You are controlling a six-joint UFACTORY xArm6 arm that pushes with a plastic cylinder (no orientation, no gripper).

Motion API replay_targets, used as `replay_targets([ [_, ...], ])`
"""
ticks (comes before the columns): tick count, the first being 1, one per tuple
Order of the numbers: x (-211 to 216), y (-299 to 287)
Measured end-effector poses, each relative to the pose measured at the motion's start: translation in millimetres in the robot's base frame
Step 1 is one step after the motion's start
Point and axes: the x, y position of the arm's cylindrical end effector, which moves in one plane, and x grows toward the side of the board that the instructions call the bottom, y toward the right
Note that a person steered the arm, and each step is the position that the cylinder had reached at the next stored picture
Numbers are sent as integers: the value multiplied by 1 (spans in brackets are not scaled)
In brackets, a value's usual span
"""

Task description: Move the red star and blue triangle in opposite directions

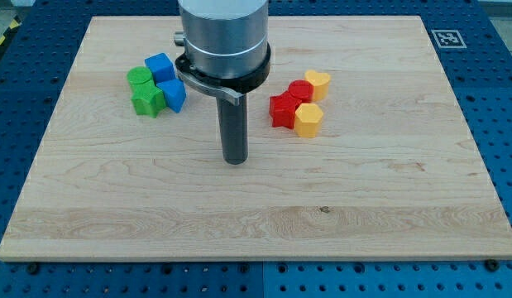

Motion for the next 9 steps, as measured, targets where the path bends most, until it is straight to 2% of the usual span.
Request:
replay_targets([
  [1,-3,-1],
  [3,-91,-41],
  [6,-118,-77],
  [9,-118,-104],
])
